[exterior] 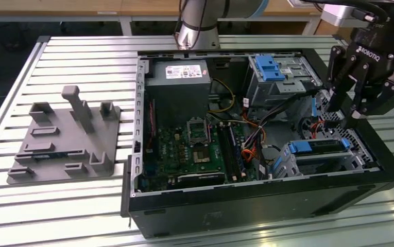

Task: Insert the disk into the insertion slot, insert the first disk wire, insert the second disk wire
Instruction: 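Insert the first disk wire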

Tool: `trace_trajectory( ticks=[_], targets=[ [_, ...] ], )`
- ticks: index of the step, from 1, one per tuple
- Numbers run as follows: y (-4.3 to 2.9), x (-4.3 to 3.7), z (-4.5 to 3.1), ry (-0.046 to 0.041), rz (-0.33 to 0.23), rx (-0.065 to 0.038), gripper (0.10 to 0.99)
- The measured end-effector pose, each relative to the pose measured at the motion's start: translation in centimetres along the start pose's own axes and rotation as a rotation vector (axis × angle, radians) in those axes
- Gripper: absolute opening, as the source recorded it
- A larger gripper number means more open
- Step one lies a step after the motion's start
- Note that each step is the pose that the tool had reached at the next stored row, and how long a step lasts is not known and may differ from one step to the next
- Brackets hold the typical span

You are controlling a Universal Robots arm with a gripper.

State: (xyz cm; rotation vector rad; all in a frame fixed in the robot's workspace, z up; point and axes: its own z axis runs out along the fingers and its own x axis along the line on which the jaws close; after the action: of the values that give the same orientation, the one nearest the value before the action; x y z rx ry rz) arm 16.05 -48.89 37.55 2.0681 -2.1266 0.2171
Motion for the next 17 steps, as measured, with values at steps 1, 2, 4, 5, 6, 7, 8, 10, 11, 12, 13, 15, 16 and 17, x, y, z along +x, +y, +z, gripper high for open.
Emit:
trace_trajectory(
  ticks=[1,2,4,5,6,7,8,10,11,12,13,15,16,17],
  targets=[
    [-0.09,-0.34,0.02,0.0024,0.0,0.0,0.498],
    [-0.16,-0.69,0.05,0.0055,0.0,0.0,0.498],
    [-0.33,-1.21,0.17,0.0102,0.0,0.0,0.498],
    [-0.44,-1.41,0.27,0.0113,0.001,0.0,0.498],
    [-0.56,-1.59,0.39,0.0121,0.002,0.0,0.498],
    [-0.69,-1.73,0.53,0.0123,0.004,0.0,0.498],
    [-0.82,-1.82,0.66,0.0123,0.006,-0.001,0.498],
    [-1.01,-1.93,0.92,0.0124,0.018,-0.004,0.498],
    [-1.08,-1.98,1.05,0.0123,0.025,-0.005,0.498],
    [-1.11,-2.04,1.16,0.0127,0.032,-0.007,0.498],
    [-1.11,-2.1,1.25,0.0135,0.036,-0.008,0.498],
    [-1.12,-2.15,1.41,0.0138,0.038,-0.009,0.486],
    [-1.14,-2.17,1.46,0.0139,0.038,-0.01,0.412],
    [-1.15,-2.18,1.5,0.0141,0.037,-0.01,0.412]
  ],
)
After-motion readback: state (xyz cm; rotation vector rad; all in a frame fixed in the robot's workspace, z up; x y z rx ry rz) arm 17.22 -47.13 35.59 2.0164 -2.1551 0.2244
